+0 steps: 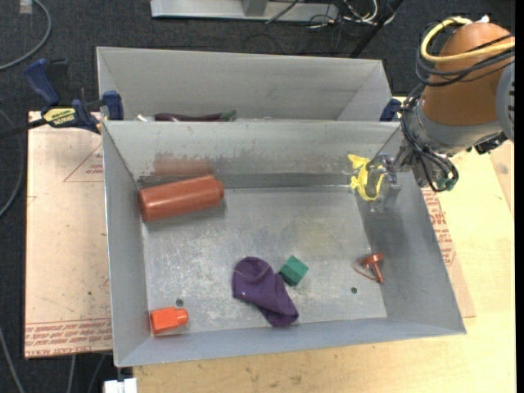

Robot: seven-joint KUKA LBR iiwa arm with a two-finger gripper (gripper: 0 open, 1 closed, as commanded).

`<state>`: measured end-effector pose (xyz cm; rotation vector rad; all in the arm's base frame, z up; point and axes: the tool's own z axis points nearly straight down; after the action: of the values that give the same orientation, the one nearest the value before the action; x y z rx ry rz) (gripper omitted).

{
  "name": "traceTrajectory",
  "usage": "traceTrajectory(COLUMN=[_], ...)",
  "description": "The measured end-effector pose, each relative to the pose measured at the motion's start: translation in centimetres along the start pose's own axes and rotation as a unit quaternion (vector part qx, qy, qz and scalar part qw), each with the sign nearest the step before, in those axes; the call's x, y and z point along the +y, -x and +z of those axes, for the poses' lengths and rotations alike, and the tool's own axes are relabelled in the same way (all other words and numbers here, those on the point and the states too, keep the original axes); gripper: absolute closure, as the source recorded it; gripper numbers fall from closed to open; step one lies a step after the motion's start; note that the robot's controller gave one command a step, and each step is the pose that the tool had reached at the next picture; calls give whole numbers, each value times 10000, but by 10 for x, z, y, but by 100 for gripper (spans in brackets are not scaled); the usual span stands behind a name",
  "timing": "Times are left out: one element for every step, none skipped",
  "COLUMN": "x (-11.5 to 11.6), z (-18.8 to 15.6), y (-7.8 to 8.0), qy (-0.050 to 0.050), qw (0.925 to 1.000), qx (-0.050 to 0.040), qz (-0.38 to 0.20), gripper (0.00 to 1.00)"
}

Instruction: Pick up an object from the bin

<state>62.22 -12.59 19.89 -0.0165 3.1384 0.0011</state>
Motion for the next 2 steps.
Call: traceTrajectory(x=[-3, -11], z=[-59, 51], y=[-2, 17], qy=[5, 9], qw=[10000, 9989], qx=[8, 5], qz=[42, 468], gripper=[100, 100])
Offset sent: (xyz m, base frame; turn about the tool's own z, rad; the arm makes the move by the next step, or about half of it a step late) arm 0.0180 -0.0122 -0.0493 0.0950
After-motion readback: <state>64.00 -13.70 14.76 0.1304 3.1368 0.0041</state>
